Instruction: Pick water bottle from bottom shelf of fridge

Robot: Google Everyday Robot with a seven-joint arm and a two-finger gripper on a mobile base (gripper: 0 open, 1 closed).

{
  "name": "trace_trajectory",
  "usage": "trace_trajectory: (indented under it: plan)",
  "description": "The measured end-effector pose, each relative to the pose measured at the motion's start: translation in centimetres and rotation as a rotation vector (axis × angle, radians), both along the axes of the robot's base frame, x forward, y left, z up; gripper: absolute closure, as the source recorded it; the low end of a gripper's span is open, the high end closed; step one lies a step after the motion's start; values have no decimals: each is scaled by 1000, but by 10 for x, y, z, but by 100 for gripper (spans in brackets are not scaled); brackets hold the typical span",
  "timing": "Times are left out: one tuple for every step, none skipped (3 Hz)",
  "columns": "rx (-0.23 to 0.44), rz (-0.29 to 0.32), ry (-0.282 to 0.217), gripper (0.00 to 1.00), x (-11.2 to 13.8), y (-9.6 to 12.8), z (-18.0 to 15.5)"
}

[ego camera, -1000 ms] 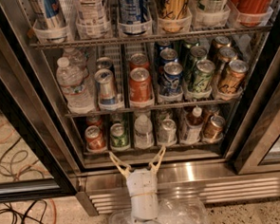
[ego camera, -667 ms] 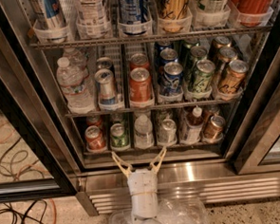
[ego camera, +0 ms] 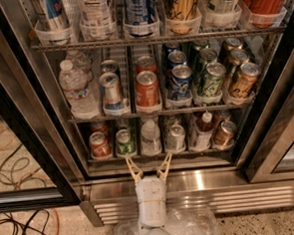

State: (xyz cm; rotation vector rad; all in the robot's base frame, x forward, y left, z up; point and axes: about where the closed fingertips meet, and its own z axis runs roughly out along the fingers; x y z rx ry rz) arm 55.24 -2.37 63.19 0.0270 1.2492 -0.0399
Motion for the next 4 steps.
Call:
trace_trajectory:
  plan:
    - [0, 0, 0, 40, 0, 0, 0]
    - [0, 0, 0, 48, 0, 0, 0]
    - [-17, 2, 4, 33, 7, 4, -4]
    - [-23, 3, 7, 33, 15, 6, -4]
